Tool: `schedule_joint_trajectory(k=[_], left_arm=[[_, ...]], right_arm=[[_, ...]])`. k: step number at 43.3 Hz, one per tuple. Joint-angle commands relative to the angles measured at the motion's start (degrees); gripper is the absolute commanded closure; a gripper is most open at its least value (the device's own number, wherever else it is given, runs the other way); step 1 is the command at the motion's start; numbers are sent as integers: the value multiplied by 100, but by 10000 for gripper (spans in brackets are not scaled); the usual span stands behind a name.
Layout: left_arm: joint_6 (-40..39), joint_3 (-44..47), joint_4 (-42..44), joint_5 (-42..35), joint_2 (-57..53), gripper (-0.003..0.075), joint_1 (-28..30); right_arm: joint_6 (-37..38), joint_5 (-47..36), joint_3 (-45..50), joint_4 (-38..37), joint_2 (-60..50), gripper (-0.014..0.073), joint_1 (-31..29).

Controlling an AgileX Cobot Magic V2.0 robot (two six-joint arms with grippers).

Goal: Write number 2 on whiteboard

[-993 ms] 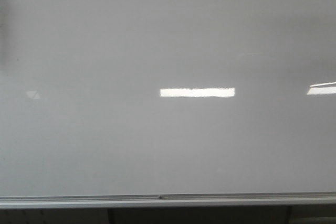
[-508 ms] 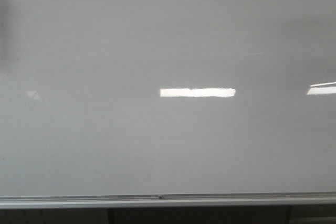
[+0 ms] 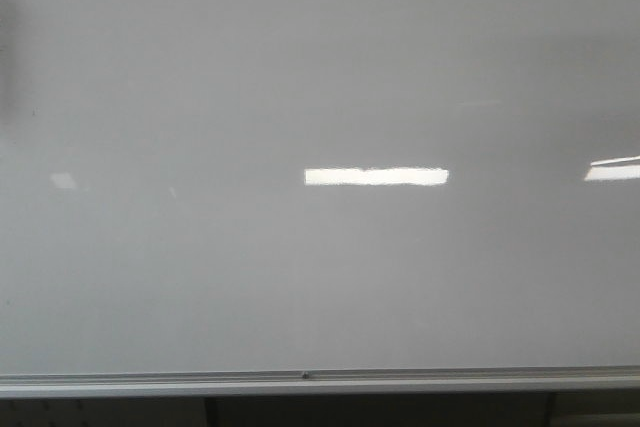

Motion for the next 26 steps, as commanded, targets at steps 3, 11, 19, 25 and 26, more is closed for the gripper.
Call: schedule_joint_trajectory(k=[3, 11, 19, 25, 26], left_arm=[[-15, -403, -21, -529, 694, 173, 6], [-15, -641, -21, -765, 1525, 174, 6], [-15, -829, -21, -1222, 2185, 174, 6], [-15, -865, -21, -1713, 2620, 174, 6], [-15, -865, -21, -1770, 2663, 174, 6]], right_arm=[[-56, -338, -200, -17, 38, 15, 1], [-56, -338, -200, -17, 38, 15, 1], [-56, -338, -200, -17, 38, 15, 1], [-56, -338, -200, -17, 38, 15, 1], [-56, -338, -200, -17, 38, 15, 1]])
